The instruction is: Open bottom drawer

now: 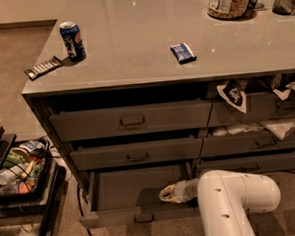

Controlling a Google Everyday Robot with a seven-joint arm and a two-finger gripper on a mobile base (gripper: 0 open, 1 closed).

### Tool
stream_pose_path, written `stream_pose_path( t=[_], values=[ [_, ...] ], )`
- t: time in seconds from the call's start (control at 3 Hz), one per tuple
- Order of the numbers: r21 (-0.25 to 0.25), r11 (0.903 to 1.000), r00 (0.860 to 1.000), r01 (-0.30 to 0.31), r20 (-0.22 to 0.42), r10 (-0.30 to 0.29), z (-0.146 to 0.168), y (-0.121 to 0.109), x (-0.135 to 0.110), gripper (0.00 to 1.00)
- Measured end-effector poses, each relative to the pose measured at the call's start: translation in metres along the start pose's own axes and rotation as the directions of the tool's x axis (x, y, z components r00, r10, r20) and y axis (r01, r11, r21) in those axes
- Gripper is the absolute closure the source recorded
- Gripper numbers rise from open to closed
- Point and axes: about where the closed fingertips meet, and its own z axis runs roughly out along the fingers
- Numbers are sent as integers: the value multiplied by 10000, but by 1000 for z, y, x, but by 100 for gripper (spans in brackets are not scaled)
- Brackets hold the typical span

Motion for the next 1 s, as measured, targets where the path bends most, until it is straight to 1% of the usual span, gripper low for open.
stream_pose_path(
  t=[0.33, 0.67, 1.0],
  values=[
    [124, 9998, 9987, -162, -484, 167, 0, 9, 9, 100],
    [290, 9988, 9975, -394, -580, 411, 1, 20, 18, 100],
    [468, 9980, 9986, -420, -293, 434, 0, 28, 24, 100]
  ],
)
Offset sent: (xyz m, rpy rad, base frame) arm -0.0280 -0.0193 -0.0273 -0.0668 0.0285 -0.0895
